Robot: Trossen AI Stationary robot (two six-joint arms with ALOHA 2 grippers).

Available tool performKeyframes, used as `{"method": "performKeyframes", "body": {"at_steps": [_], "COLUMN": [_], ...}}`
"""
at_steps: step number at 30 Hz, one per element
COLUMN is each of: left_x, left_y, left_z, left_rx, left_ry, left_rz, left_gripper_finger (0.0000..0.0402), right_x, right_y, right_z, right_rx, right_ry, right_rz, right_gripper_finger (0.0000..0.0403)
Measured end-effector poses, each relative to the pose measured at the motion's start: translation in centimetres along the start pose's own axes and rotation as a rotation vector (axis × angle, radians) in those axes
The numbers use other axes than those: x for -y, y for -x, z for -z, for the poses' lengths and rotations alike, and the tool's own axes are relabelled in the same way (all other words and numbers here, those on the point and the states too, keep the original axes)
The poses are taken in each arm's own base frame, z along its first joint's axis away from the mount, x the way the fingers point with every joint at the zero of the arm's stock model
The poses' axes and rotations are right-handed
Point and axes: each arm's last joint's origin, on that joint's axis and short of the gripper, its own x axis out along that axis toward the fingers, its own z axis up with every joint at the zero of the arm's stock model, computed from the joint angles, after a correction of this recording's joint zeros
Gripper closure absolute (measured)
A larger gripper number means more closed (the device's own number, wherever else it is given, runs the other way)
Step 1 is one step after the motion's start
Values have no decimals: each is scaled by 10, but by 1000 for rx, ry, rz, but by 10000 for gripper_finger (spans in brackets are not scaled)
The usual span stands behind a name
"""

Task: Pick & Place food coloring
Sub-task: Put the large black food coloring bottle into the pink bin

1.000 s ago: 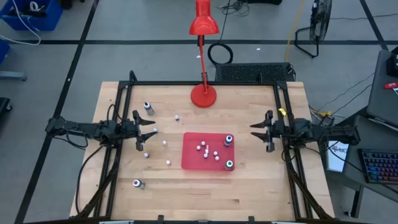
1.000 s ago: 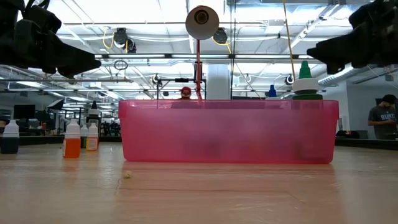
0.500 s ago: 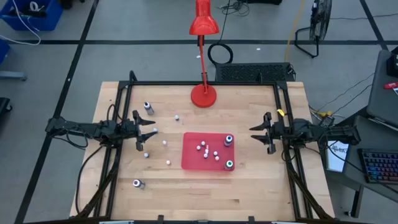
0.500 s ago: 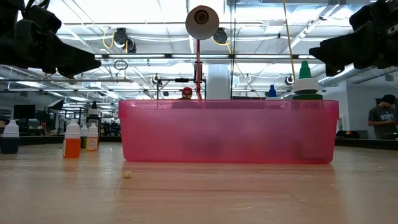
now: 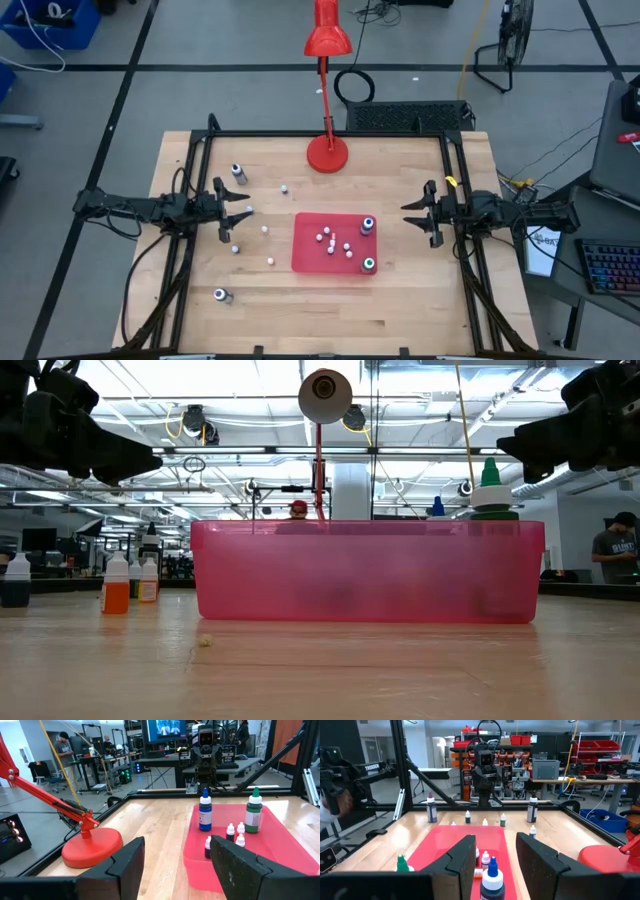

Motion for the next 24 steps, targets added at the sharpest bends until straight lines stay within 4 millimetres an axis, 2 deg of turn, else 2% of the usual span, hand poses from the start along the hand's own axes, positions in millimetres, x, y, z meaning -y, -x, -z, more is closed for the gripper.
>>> {"method": "performKeyframes", "body": {"at_steps": [6,12,19,22,24], "left_x": [0,0,0,-4,-10], "left_y": [0,0,0,0,3], "left_z": [-1,-7,-4,-6,-21], "left_rx": [16,65,36,47,26], "left_ry": [23,209,149,205,227], "left_rz": [9,36,18,-134,-256], "left_gripper_finger": [176,176,176,176,176], "right_x": [0,0,0,0,0], "right_y": [0,0,0,0,0], "right_z": [0,0,0,0,0], "right_rx": [0,0,0,0,0], "right_ry": [0,0,0,0,0], "right_rz": [0,0,0,1,1], "right_gripper_finger": [273,273,273,273,273]}}
